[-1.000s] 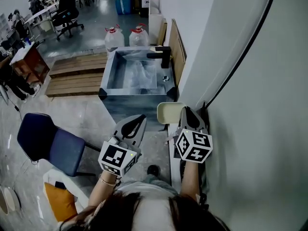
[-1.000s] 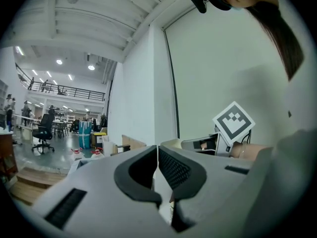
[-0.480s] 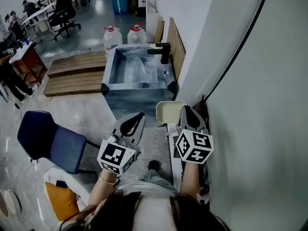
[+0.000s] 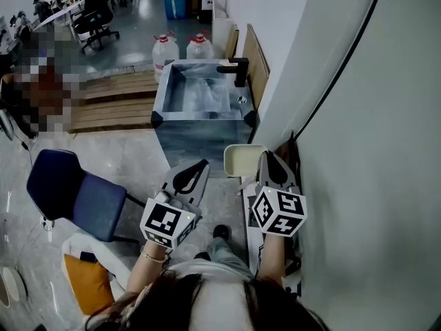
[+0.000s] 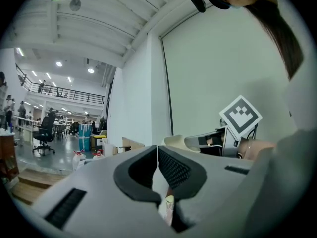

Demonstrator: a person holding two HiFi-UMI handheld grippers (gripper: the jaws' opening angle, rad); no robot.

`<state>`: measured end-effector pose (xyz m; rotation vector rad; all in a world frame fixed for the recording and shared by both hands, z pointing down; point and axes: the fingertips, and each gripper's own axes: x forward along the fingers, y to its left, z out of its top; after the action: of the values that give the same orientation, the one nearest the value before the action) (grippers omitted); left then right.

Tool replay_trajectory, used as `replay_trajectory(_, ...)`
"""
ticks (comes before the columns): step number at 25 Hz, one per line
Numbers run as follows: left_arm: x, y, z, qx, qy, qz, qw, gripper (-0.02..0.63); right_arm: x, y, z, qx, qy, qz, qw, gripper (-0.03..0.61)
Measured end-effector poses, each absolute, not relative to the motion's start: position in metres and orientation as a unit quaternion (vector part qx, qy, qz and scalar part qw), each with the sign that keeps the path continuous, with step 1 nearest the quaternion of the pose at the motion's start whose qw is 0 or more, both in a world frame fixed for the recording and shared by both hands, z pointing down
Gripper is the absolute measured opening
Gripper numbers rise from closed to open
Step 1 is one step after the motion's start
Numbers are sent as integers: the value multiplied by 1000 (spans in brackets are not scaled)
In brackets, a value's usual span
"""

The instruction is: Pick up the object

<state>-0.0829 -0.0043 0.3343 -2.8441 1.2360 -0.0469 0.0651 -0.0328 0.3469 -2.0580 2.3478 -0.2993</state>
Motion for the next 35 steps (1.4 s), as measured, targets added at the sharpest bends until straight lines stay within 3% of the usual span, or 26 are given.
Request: replay_trajectory(35,-129,57,342,-913,407,-8,7,9,23,34,342,-649,755,-88,-2,33)
